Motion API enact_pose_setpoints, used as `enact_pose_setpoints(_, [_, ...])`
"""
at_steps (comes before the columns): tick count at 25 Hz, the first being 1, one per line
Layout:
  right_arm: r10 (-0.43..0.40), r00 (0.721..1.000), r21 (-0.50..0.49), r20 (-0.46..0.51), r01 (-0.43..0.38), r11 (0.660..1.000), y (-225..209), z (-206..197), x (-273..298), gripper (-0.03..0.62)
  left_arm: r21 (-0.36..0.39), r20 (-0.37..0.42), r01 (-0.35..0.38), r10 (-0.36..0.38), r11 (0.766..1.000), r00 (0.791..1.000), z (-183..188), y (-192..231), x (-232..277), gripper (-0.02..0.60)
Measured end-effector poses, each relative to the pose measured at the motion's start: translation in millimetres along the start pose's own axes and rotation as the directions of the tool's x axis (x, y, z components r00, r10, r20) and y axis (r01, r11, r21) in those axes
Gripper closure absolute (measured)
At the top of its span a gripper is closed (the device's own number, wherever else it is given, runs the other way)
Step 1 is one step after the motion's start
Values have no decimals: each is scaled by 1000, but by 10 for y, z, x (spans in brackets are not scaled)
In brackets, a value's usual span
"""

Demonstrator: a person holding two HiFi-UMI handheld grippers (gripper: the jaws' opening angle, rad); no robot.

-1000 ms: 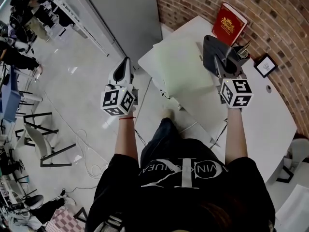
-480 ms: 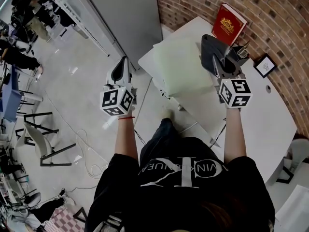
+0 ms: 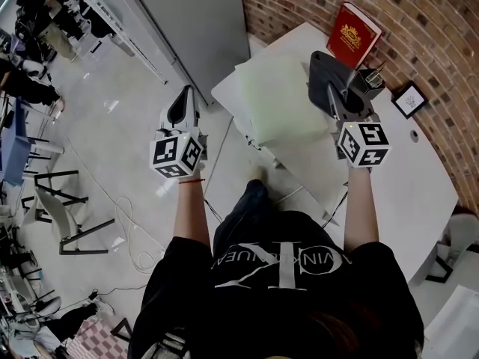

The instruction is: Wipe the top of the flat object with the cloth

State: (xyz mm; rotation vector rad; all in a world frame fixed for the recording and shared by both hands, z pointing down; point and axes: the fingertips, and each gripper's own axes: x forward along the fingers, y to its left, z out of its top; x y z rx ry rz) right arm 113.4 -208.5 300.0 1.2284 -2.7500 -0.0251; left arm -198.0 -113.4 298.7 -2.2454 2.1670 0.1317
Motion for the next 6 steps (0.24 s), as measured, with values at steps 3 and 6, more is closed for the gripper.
enact_pose_setpoints(3, [7, 1000, 3, 4, -7, 1000, 15, -6, -15, 537, -1, 1, -1, 1, 1000, 1000, 6, 13, -14, 571])
enact_pose_setpoints(6, [11, 1000, 7, 9, -11, 1000, 38, 0, -27, 537, -1, 0, -1, 1, 1000, 1000, 19, 29, -31, 571])
